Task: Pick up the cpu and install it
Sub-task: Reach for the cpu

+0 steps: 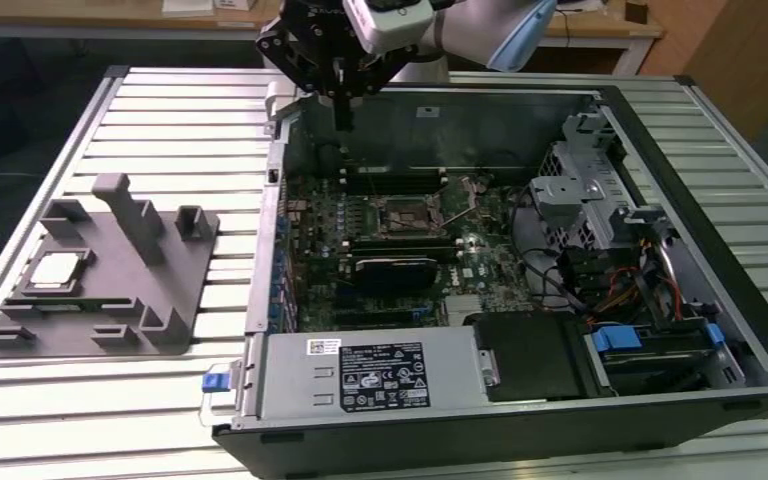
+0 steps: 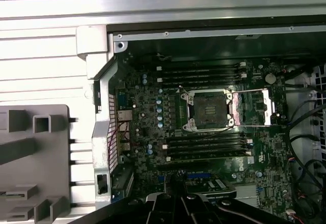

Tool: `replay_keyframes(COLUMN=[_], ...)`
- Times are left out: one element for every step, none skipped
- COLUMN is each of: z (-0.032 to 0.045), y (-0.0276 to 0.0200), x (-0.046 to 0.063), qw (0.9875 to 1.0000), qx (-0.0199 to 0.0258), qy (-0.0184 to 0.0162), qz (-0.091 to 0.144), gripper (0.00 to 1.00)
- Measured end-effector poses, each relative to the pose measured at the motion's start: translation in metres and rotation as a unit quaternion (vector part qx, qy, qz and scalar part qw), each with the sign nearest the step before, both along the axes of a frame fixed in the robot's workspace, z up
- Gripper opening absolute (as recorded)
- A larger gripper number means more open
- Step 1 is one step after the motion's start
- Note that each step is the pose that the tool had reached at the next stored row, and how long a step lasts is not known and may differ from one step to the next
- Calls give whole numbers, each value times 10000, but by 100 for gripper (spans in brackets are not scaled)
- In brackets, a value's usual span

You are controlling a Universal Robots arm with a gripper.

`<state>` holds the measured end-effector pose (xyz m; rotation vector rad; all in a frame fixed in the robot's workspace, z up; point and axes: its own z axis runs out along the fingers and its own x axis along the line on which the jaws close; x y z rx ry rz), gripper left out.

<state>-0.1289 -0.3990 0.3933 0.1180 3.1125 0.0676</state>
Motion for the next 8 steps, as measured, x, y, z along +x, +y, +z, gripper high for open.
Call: replay_keyframes(z=[0,0,0,0,0,0,0,0], y=[0,0,0,0,0,0,0,0], x=[-4,-8,-13,-17,-22,-26,-31,-36], qw=[10000,10000,10000,10000,10000,10000,10000,10000], qx=[0,0,0,0,0,0,0,0], qy=[0,0,0,0,0,0,0,0], qz=[0,0,0,0,0,0,0,0], gripper=[11,11,11,11,11,11,11,11])
